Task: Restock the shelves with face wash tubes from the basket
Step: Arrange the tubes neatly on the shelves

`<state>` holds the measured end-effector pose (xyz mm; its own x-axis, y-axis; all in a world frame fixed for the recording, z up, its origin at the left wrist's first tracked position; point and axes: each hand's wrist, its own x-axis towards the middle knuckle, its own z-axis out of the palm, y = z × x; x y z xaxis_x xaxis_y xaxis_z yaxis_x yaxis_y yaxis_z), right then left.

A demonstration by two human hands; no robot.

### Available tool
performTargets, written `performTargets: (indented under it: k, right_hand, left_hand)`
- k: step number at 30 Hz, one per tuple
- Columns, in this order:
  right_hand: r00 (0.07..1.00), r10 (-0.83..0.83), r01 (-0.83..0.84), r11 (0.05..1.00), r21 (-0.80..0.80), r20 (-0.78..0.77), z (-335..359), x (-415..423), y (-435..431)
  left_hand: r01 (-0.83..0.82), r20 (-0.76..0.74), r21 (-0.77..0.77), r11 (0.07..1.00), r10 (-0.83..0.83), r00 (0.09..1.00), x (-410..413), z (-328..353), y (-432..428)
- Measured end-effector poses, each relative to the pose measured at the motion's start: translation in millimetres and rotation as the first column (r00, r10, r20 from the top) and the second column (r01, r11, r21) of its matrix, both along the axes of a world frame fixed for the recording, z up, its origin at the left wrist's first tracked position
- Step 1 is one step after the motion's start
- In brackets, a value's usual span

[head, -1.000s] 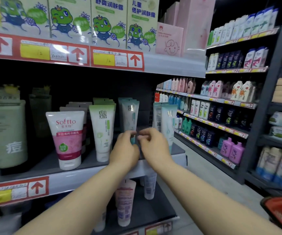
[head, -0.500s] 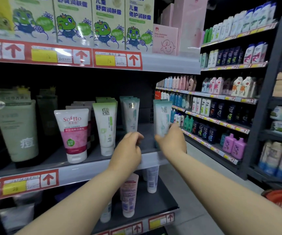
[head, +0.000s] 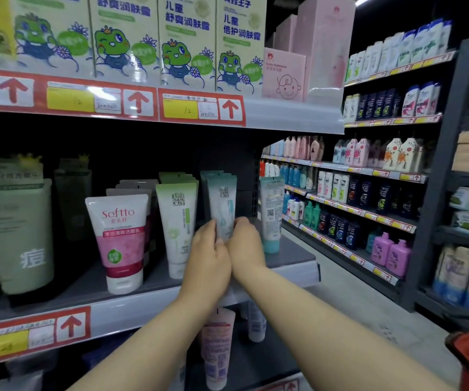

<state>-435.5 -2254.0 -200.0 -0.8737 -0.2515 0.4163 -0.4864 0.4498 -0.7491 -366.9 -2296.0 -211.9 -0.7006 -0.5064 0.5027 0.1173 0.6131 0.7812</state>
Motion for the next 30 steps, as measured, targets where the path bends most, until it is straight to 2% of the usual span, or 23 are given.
performTargets:
  k: [5,8,10,12,13,15,17,19,26,28,30]
  right_hand:
    - [1.0,0.005,-0.004,0.999,0.039,-0.029,-0.6,1.0,2.0]
    - [0.986,0.062,-0.058,0.998,0.032,-0.156,-1.6,6.8,22.2]
    - [0.951,-0.003,0.015,0.999,0.036,-0.309,3.4,5.2,39.6]
    - [0.908,-0.146,0.151,0.988,-0.02,-0.394,12.2,-1.8,53.9]
    - [0.903,-0.209,0.204,0.978,-0.053,-0.376,15.4,-7.5,58.4]
    - [0.947,-0.243,0.23,0.97,-0.083,-0.209,17.9,-18.7,61.9]
    - [0.99,-0.135,0.141,0.975,-0.171,0.045,17.7,-25.8,59.6]
    - [0.979,-0.045,0.088,0.974,-0.21,0.201,15.6,-28.0,58.2]
    - [0.989,-0.064,0.069,0.997,-0.028,0.136,10.3,-27.3,56.9]
    - [0.993,-0.009,0.005,1.0,0.03,0.118,8.7,-24.7,58.0]
    - [0.988,0.093,-0.095,0.995,0.012,0.124,8.2,-19.0,63.4]
  left_hand:
    - [0.01,0.023,-0.03,1.0,-0.009,1.0,0.0,-0.6,-2.6]
    - [0.0,0.042,-0.047,0.999,0.002,0.999,-0.8,-1.0,-4.8]
    - [-0.003,0.046,-0.074,0.997,0.007,0.999,-1.9,-3.1,-4.9]
    - [-0.015,0.043,-0.092,0.996,0.019,0.999,-3.1,-4.9,-4.0]
    - [-0.025,0.05,-0.088,0.996,0.03,0.998,-2.9,-4.8,-3.0]
    - [-0.034,0.068,-0.083,0.996,0.04,0.997,-2.0,-4.2,-1.4]
    - [-0.021,0.082,-0.094,0.995,0.029,0.996,-0.4,-3.2,-1.0]
    - [-0.006,0.099,-0.108,0.994,0.017,0.995,0.9,-2.0,-2.0]
    - [0.02,0.109,-0.094,0.995,-0.009,0.994,-2.0,-0.8,-6.0]
    - [0.016,0.098,-0.091,0.996,-0.007,0.995,-4.1,-1.2,-6.6]
    - [0.023,0.083,-0.08,0.997,-0.016,0.996,-5.8,-1.0,-6.8]
